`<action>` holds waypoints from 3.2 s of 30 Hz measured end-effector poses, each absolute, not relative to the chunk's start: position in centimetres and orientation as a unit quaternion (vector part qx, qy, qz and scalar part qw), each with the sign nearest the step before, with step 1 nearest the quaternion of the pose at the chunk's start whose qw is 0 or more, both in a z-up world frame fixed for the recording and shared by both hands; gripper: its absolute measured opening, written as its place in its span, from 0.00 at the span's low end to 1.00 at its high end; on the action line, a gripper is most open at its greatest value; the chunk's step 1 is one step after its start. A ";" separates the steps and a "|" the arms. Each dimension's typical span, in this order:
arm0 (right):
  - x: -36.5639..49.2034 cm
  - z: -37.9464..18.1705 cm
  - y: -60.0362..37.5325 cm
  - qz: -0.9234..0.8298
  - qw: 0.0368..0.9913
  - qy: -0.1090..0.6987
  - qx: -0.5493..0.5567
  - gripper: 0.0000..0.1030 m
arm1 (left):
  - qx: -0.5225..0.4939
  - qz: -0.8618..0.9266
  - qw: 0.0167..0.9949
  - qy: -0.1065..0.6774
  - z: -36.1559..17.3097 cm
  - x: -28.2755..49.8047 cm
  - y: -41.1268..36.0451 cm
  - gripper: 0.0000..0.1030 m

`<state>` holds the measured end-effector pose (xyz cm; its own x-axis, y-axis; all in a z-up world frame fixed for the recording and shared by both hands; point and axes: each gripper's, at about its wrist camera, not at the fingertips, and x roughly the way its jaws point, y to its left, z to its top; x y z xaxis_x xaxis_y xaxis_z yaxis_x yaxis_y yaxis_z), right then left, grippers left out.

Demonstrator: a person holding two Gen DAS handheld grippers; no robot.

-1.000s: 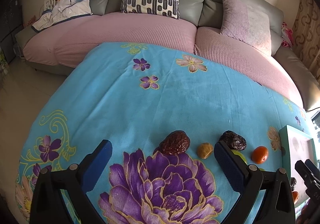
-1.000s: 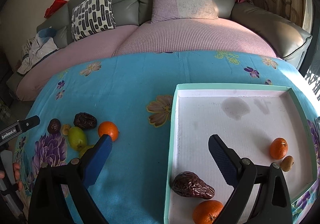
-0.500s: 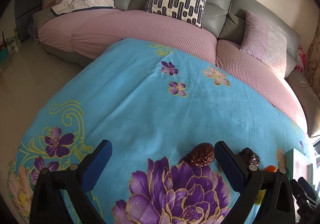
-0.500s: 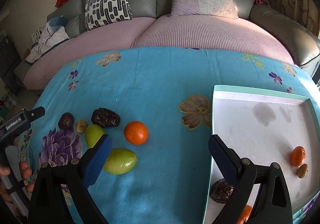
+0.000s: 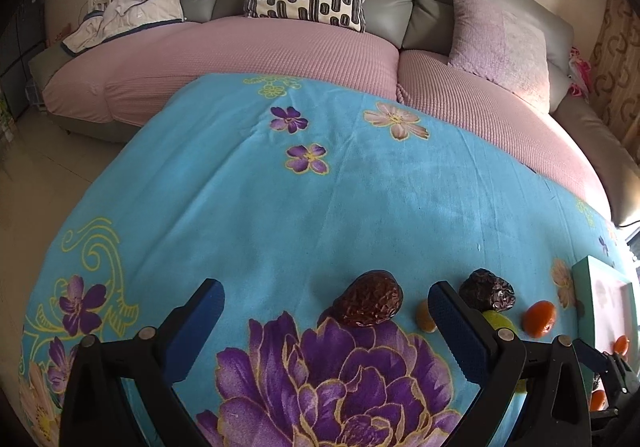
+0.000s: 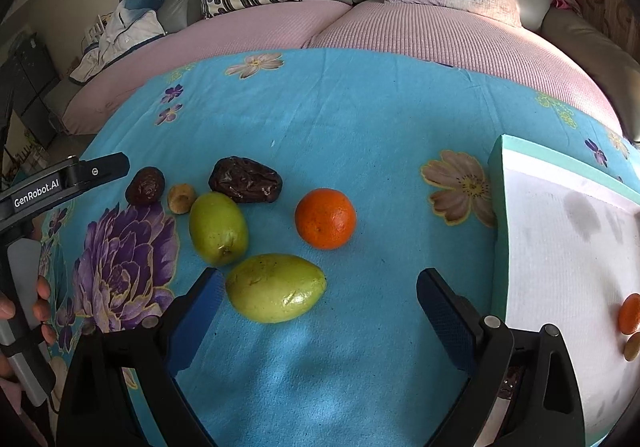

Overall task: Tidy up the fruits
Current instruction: 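Withdraw both grippers from the tray back toward the remaining fruits, then grasp the large green fruit with the right gripper while the left gripper grasps a dried date, then carry the large green fruit over the tray with the right gripper while the left gripper carries the date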

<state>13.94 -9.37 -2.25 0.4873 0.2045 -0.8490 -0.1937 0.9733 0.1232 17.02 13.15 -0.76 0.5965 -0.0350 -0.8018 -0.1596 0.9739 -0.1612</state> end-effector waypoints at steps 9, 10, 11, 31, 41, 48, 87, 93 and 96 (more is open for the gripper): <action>14.1 -3.7 -8.2 0.123 0.854 0.504 -0.020 0.94 | -0.100 0.033 0.879 0.465 -2.2 17.9 12.4 0.99; 14.1 -3.7 -8.1 0.123 0.855 0.504 -0.022 0.94 | -0.103 0.032 0.879 0.465 -2.2 17.8 12.5 0.99; 14.1 -3.7 -8.1 0.122 0.855 0.503 -0.025 0.94 | -0.104 0.032 0.878 0.466 -2.3 17.8 12.5 0.99; 13.4 -2.7 -6.7 0.150 0.857 0.491 -0.039 0.55 | -0.127 -0.002 0.863 0.489 -3.1 18.6 11.5 0.52; 13.4 -2.8 -6.7 0.151 0.857 0.492 -0.037 0.55 | -0.149 -0.004 0.859 0.489 -3.6 18.8 11.8 0.47; 13.4 -2.8 -6.9 0.151 0.856 0.493 -0.032 0.55 | -0.163 -0.010 0.861 0.481 -3.0 18.5 12.0 0.46; 9.0 3.3 -13.4 0.094 0.881 0.463 0.031 0.55 | -0.145 -0.034 0.890 0.432 3.7 14.3 9.4 0.46; 8.3 3.5 -15.7 0.083 0.885 0.455 0.044 0.55 | -0.138 -0.040 0.888 0.437 3.6 14.0 7.9 0.46; 8.5 3.2 -16.8 0.072 0.885 0.456 0.053 0.55 | -0.132 -0.050 0.890 0.434 3.9 13.8 6.9 0.46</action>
